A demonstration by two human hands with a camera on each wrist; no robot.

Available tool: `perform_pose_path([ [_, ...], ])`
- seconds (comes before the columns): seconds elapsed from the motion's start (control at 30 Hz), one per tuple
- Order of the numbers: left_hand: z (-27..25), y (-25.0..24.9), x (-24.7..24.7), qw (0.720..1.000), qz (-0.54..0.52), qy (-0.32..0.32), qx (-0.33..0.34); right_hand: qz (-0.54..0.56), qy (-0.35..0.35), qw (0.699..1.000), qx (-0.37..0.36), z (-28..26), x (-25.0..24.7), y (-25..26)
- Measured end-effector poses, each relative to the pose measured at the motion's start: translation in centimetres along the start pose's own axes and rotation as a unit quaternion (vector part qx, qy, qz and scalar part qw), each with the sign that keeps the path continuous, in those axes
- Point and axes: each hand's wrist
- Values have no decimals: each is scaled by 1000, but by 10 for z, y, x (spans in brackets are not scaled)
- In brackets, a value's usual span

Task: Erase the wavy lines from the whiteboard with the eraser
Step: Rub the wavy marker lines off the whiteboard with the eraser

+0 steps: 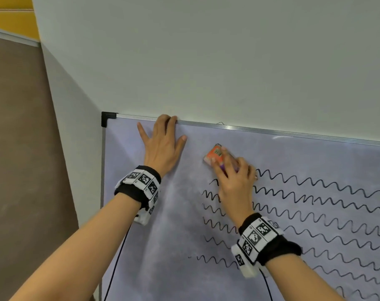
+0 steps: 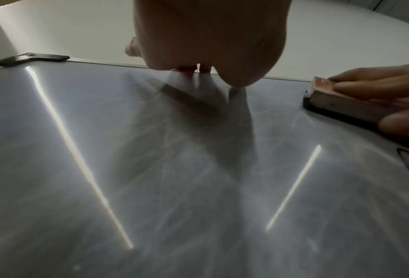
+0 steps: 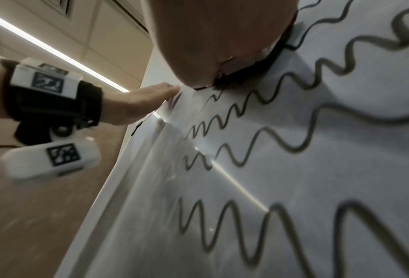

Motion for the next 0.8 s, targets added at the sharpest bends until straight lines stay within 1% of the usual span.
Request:
perform_pose_path([
  [0.03,0,-2,1,1000,-3,-3,-5,-1,-8,1000,17,1,1,2],
  [0.07,0,-3,2,1000,-7,-4,-11,-3,-10,1000,16,-2,2,6],
  [0.13,1,-5,3,1000,-11,-7,-21,4,4,1000,-25,-18,6,15],
  [0.23,1,-7,4,1000,-10,-6,-24,7,50,993,-105,-52,6,26],
  [0.3,1,-5,4,1000,-5,-10,-21,-1,56,991,-118,-57,5,23],
  [0.33,1,-4,3,1000,-2,-11,-19,-5,50,993,-105,-53,3,20],
  [0.37,1,-4,3,1000,1,-10,-17,-7,39,996,-77,-45,2,14],
  [0.47,1,-3,3,1000,2,-10,-16,-3,-23,999,38,-20,-3,-8],
  [0.5,0,-4,2,1000,0,-12,-16,1,-37,997,63,-16,-4,-14],
  [0.57,0,-6,2,1000,-10,-18,-21,6,-49,996,78,-18,-3,-16],
  [0.63,1,-10,3,999,-21,-21,-30,7,-39,998,52,-31,1,-8],
  [0.73,1,-12,4,999,-26,-22,-37,-19,33,998,-49,-65,3,7],
  [0.8,1,-11,5,999,-26,-24,-34,-36,62,994,-82,-74,3,4],
])
Point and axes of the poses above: each hand's wrist, its own z-axis towards the middle knuckle, its own x-axis out of the palm, y = z × x, and after that the axes turned 5 degrees about x, right-handed
